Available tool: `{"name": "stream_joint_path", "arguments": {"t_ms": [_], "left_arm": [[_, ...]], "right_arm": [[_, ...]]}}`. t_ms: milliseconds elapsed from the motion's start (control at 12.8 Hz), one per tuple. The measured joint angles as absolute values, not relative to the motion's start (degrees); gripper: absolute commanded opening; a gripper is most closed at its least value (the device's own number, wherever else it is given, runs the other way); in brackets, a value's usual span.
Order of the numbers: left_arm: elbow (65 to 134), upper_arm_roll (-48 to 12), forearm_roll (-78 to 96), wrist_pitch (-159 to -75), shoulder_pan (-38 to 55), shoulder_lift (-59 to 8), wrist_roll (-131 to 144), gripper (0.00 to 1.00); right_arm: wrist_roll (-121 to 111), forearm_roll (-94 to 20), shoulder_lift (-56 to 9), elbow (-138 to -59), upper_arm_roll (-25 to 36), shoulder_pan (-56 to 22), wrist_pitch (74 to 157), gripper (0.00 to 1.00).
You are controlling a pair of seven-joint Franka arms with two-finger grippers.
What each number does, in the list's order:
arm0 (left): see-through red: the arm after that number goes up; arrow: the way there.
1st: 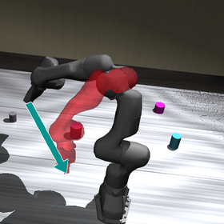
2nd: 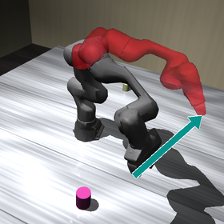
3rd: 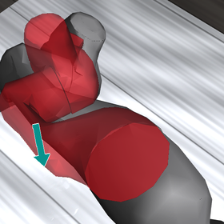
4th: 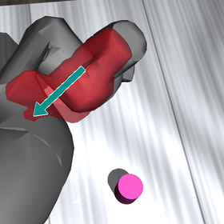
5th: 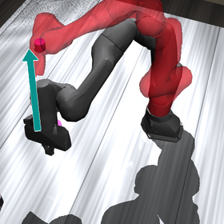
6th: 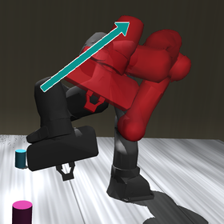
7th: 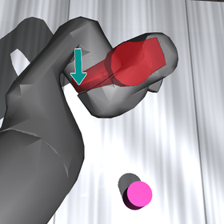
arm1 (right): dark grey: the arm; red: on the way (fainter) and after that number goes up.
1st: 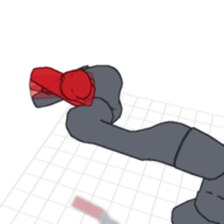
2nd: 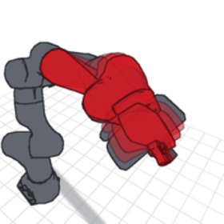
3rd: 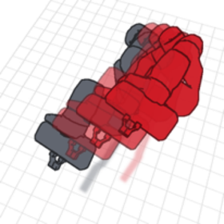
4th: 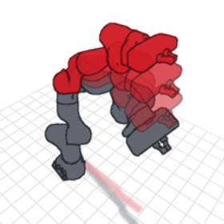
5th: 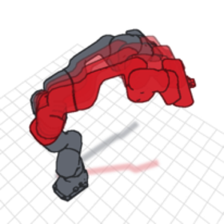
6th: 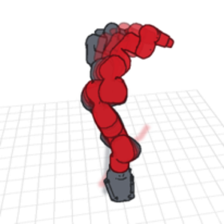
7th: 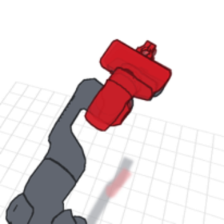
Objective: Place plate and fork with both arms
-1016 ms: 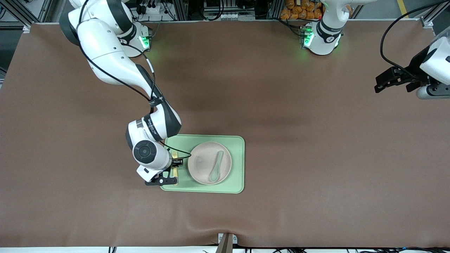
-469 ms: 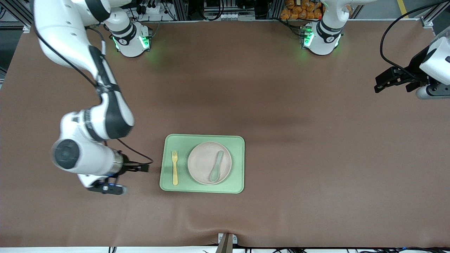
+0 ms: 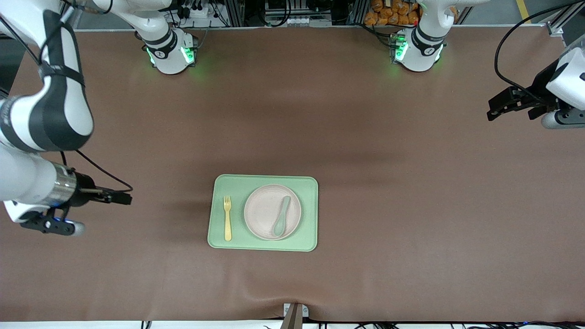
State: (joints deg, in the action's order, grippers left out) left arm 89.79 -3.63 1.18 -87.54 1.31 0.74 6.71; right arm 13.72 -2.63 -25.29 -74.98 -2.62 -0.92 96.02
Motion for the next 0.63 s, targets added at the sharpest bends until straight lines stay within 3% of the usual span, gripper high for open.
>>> {"name": "stream_joint_path", "arguments": {"t_ms": [235,626], "left_arm": [[89.78,-3.61,1.18,-87.52,1.27,0.74,6.71,1.00],[89.74,-3.56,1.18,-87.39,1.18,0.76,6.71,1.00]], "right_arm": [[13.72,-2.55,-15.05,-86.97,-2.84,-0.86,99.72,1.00],[13.72,-1.30,-1.31,-96.83,-2.74,-0.82,98.22,1.00]]}}
